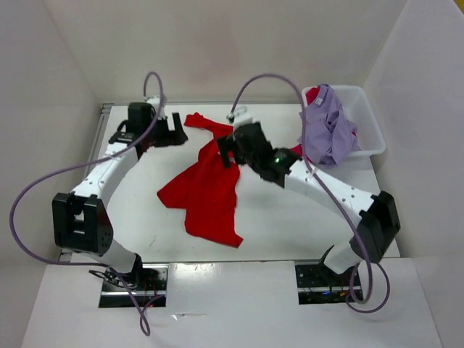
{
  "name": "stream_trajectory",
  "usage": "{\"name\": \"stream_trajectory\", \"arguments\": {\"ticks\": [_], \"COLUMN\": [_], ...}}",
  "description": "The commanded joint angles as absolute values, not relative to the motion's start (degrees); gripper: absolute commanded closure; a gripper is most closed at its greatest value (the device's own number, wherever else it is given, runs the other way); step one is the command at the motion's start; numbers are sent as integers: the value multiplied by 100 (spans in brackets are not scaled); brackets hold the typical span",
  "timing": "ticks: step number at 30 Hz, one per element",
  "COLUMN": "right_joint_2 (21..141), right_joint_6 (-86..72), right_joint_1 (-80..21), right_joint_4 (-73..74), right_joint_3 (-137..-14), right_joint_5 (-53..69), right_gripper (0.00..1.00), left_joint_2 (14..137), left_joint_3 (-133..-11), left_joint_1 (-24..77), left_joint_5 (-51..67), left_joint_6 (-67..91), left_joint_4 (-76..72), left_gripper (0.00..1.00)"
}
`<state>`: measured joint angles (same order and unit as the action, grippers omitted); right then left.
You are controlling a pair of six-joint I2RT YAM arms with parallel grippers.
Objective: Fold and stack the t-shirts
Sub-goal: Flatten out the tshirt
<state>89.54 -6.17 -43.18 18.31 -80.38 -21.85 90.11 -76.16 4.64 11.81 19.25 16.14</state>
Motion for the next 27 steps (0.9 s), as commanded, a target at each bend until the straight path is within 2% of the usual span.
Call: {"name": "stream_trajectory", "arguments": {"ticks": [1, 2, 3, 6, 19, 22, 27], "right_joint_2": [8474, 8307, 8227, 8043, 8604, 8666, 8876], "right_joint_6": [-1429, -1659, -1844, -2346, -2979, -3199, -3331], "right_joint_1": [-5027, -5027, -5080, -5264, -5844, -5985, -6108], "right_joint_4": [2302, 2390, 2391, 2145, 1951, 1951, 1767], "right_joint_3": [-7173, -6833, -6629, -5873, -4984, -4852, -4720], "right_joint_5": [-1839, -1646, -1313, -976, -334, -281, -106], "right_gripper": [2, 6, 18, 36, 32, 32, 33], "left_joint_2": [8614, 8526, 8395, 8262, 9404, 9239, 9114], "left_joint_3": [-6971, -6735, -6611, -6128, -6135, -5969, -5441], "left_joint_1": [1115, 1247, 1344, 1406, 1740, 1792, 1793], "left_joint_5": [406, 239, 116, 53, 403, 703, 326], "left_joint_6": [1460, 1407, 1406, 1354, 1643, 1907, 2092], "left_joint_4": [1853, 1959, 2047, 2101, 2425, 2514, 2408], "left_gripper": [0, 0, 0, 0, 0, 0, 0]}}
